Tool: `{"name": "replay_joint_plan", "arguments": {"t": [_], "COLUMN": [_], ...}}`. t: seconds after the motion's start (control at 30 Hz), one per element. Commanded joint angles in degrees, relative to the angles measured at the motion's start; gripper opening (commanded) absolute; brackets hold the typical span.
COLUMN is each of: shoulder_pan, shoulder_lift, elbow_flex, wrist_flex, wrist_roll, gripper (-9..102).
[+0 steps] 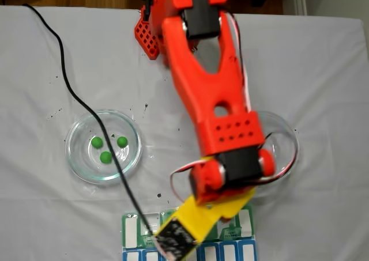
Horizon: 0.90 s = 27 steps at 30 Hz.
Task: Sort medicines into box.
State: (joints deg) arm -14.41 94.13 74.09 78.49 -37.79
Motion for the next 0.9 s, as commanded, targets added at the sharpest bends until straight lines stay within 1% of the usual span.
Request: {"name": "replay_joint_plan", "arguments": {"t": [0.0,0.07,0.13,0.27,0.37,0.5,0.87], "shoulder_pan": [-7.47,-10.99,-14.06,-16.96,-17.67,-18.11,-19.16], "shoulder_lift": [13.45,15.12,15.38,13.8,12.39,11.51,8.44], "elbow_flex": [1.23,4.57,6.94,10.9,12.13,13.71,19.86], "wrist_flex": [-0.53,-0.79,-0.44,-1.14,-0.62,-0.53,-5.54], "wrist_roll": [-2.37,-2.37,-2.72,-3.25,-2.81,-1.67,-1.32], "gripper": [0,1,6,11,13,20,23]}}
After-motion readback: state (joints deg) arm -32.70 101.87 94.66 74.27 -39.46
